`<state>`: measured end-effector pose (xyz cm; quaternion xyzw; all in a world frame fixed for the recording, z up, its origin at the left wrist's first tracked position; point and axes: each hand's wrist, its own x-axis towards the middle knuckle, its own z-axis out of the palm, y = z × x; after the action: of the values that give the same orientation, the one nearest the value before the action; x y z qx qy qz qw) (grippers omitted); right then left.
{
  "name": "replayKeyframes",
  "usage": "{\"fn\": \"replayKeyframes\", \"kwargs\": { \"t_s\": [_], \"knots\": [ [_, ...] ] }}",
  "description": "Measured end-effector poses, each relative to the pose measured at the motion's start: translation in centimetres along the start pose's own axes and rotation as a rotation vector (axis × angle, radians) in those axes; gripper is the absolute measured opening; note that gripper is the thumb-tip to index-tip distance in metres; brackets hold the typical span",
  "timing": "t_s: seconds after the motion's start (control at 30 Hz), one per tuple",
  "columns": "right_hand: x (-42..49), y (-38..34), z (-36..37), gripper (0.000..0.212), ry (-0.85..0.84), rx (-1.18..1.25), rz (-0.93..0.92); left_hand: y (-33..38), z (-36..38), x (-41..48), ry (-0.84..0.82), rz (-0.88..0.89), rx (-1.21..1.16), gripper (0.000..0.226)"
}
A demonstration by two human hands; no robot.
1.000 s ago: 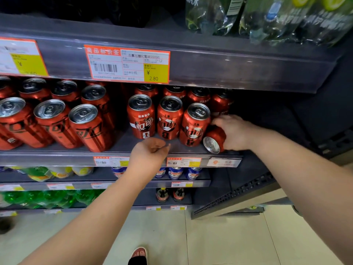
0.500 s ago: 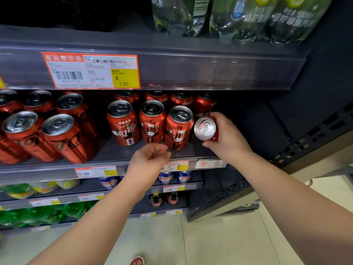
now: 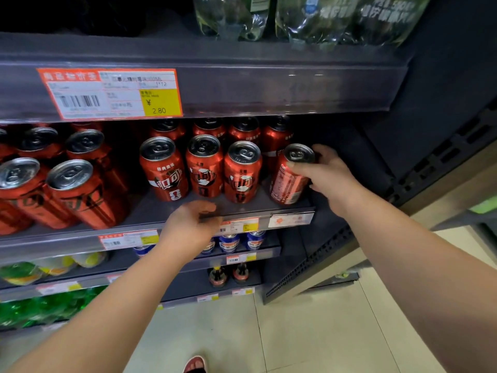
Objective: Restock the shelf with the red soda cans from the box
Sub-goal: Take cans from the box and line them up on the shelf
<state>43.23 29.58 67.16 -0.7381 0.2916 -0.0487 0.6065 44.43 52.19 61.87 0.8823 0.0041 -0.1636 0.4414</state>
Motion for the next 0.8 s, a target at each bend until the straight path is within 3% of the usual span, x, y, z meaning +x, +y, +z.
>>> {"fn": "replayKeyframes", "kwargs": {
  "t_s": [0.1,0.23,0.3,0.4,0.53,0.67,0.73,0.8],
  "knots": [
    [0.2,-0.9,-0.3,0.075,-0.046,-0.068,-0.047,-0.3,-0.7,0.2,0.039,0.024,0.422,0.034],
    [0.3,-1.6,0.4,0.074,0.028,-0.491,-0.130,-1.1,-0.9,0.3,-0.082,0.090,0.723,0.048],
    [0.5,-2.2,0.6,0.061,-0.031,-0.537,-0.160,-1.6,-0.8,0.3,-0.127,0.113,0.767,0.055],
    [0.8,-3.5,0.3,0.072,-0.205,-0.521,-0.100,-1.5,-1.0,0.3,-0.157,0.121,0.781,0.057],
    [1.0,-3.5,0.6,0.099,-0.109,-0.768,-0.106,-1.5,-1.4,0.5,-0.216,0.114,0.776,0.059],
    [1.3,-3.8,0.8,0.078,-0.213,-0.720,-0.138,-1.8,-1.5,0.6,-0.215,0.125,0.760,0.060],
    [1.4,-4.0,0.6,0.086,-0.257,-0.780,-0.127,-1.8,-1.5,0.7,-0.221,0.125,0.748,0.059],
    [1.6,-3.8,0.7,0.094,-0.163,-0.831,-0.125,-1.8,-1.6,0.8,-0.234,0.127,0.740,0.058]
  ]
}}
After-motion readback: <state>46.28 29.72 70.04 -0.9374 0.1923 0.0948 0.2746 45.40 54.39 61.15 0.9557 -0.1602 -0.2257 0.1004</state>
